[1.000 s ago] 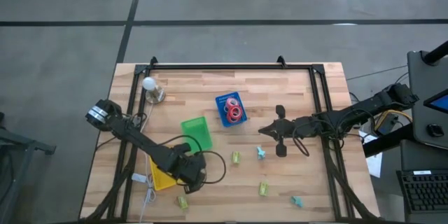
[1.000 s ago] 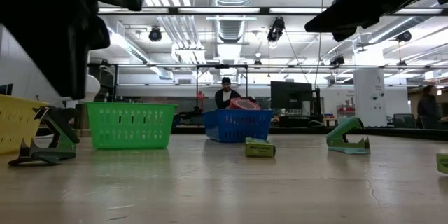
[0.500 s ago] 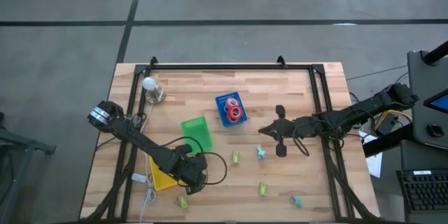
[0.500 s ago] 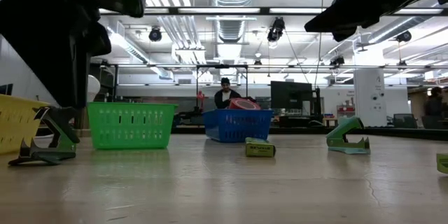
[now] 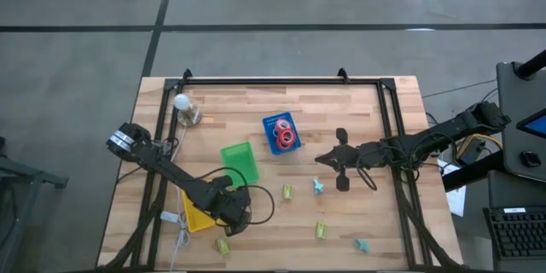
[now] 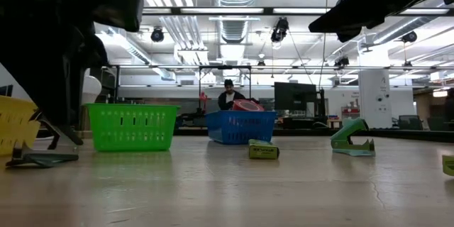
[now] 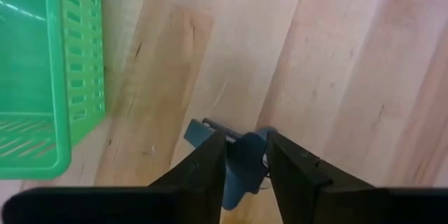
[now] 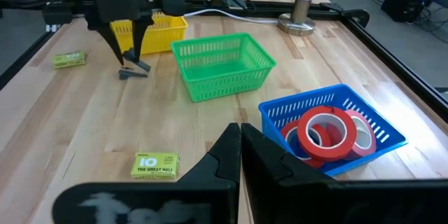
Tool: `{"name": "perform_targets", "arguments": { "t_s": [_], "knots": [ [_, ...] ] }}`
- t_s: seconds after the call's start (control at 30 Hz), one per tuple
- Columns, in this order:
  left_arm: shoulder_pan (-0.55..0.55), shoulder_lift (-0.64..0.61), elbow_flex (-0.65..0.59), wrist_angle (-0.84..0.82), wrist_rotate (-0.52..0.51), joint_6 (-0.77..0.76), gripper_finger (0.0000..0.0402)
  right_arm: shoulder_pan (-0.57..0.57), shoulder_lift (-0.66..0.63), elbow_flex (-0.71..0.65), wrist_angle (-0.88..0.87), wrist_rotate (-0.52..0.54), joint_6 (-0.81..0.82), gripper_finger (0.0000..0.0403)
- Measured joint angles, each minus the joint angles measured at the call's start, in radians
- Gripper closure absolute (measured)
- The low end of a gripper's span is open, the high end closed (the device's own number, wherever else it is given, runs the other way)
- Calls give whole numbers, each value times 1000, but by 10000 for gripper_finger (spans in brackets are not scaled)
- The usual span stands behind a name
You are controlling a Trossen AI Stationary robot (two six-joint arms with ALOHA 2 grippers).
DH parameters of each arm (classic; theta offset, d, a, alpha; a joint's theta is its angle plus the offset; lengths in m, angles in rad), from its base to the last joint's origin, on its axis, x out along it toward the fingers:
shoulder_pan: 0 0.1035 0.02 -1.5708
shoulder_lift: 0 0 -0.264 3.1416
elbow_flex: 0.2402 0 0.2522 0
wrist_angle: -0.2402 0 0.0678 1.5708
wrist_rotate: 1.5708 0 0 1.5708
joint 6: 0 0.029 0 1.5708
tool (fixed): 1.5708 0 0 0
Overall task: Pick and place Stapler, Stapler remover, tape
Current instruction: Put the blue staple remover into the green basket
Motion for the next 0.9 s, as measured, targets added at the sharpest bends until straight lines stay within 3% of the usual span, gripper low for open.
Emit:
{"name": "perform_targets", "arguments": {
  "t_s": [0.3,0.63,0.77,0.9],
  "knots": [
    [2,-4,3,2,-49,0,387,0,0,0,1,0,0,394],
    [13,-6,38,-5,-75,51,397,0,0,0,2,0,0,394],
    [17,-28,88,-24,-174,121,395,0,0,-1,2,0,0,394],
    [23,-42,158,-149,-334,164,395,0,0,-1,3,0,0,394]
  ]
}}
